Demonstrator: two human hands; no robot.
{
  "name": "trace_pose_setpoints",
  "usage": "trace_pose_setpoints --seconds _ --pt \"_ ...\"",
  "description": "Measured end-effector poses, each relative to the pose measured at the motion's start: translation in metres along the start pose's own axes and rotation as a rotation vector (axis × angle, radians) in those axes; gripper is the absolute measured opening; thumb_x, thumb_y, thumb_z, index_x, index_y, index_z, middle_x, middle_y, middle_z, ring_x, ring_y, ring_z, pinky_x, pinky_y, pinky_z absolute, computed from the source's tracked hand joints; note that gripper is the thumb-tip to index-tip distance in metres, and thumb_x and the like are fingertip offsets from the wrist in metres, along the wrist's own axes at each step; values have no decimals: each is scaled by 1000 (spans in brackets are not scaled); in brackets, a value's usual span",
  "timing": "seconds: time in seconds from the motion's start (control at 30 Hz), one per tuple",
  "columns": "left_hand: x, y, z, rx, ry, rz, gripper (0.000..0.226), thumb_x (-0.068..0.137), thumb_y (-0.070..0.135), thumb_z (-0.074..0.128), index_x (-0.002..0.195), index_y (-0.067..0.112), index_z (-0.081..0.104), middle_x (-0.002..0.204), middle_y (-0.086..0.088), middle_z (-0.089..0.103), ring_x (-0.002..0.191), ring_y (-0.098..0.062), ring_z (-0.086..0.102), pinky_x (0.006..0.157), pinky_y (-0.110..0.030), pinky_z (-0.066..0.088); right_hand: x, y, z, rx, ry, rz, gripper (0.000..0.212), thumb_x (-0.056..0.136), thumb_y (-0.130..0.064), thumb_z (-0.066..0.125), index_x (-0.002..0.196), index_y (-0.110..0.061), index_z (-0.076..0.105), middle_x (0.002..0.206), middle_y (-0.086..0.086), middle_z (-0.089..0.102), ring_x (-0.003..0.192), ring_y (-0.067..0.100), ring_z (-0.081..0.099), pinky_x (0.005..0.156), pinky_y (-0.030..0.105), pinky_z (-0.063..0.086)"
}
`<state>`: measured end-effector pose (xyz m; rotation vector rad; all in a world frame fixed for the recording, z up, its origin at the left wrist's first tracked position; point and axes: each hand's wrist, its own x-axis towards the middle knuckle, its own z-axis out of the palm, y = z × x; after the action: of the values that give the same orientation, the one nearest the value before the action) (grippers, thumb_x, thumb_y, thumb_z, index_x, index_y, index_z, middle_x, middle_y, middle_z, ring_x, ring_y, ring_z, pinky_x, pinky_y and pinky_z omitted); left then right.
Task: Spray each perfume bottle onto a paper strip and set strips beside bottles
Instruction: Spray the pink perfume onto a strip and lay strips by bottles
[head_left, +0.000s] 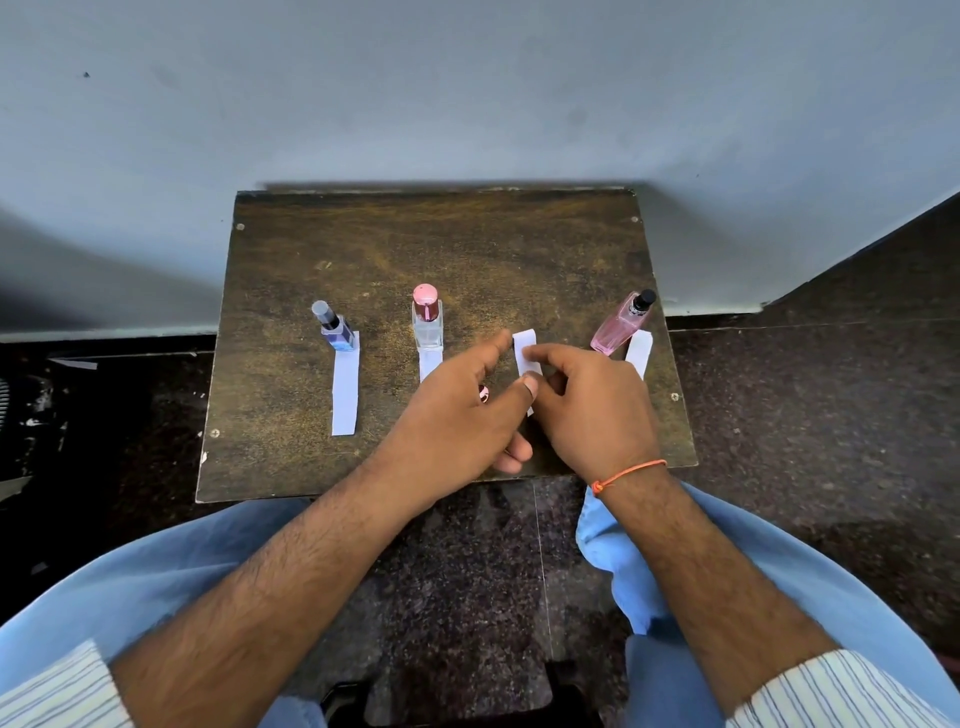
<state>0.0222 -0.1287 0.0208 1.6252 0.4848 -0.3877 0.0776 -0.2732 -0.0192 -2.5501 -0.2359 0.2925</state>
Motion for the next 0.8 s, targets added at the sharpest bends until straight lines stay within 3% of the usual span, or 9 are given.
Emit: trace_pose_setpoints --seconds 0.07,0.1,0.17,0.23,0.3,0.33,0.43,0.63,0.8 --pt "-8 1 2 133 -29 39 57 109 25 59 162 31 40 72 -2 77 56 -13 74 63 -35 67 0 0 0 -1 0 3 33 100 -39 66 132 -36 75 96 -1 81 95 27 75 84 39 58" --pt "-12 1 3 256 -23 108 51 109 25 56 159 29 44 78 -2 78 57 -11 75 66 -37 68 0 -1 -1 1 -6 8 33 100 -39 67 132 -37 75 97 -2 81 96 27 74 84 39 58" --pt "-19 -3 5 498 13 281 43 108 23 53 151 23 50 114 0 75 69 -9 75 76 -39 66 0 -2 -2 5 -25 19 31 99 -39 67 128 -38 76 93 -3 79 95 27 74 85 39 58" --pt "-22 -7 8 640 -3 370 49 107 23 52 155 15 49 148 -2 62 105 -13 74 102 -38 58 0 -2 -6 11 -48 36 25 98 -38 66 121 -38 77 84 -4 76 91 27 73 83 41 58" --pt "-23 -10 11 750 -31 380 58 107 24 50 163 11 39 169 -5 43 149 -19 50 126 -32 37 1 -2 -9 14 -70 48 26 97 -35 66 120 -39 77 81 -4 74 91 27 73 84 40 58" --pt "-23 -11 11 787 -46 375 60 108 24 48 164 10 35 173 -5 37 156 -18 39 128 -28 30 1 -2 -10 8 -82 49 30 97 -34 67 124 -41 76 81 -5 74 92 26 74 85 39 58" --pt "-24 -9 9 842 -62 383 59 109 24 47 165 9 34 174 -5 34 158 -18 36 127 -24 26 2 0 -10 21 -104 49 35 96 -34 68 129 -42 73 75 -11 71 87 22 76 86 39 60" --pt "-20 -5 -7 847 91 459 51 105 27 56 155 16 51 160 4 52 137 -17 60 111 -33 49 0 6 -9 -62 -53 -20 34 95 -59 54 123 -47 68 67 -13 62 82 22 73 78 40 61" --pt "-23 -14 1 959 25 433 44 107 31 47 149 21 56 163 9 43 115 -22 73 94 -44 61 4 7 -10 -36 4 -25 25 100 -43 63 125 -39 66 73 -10 66 88 28 73 79 40 57"
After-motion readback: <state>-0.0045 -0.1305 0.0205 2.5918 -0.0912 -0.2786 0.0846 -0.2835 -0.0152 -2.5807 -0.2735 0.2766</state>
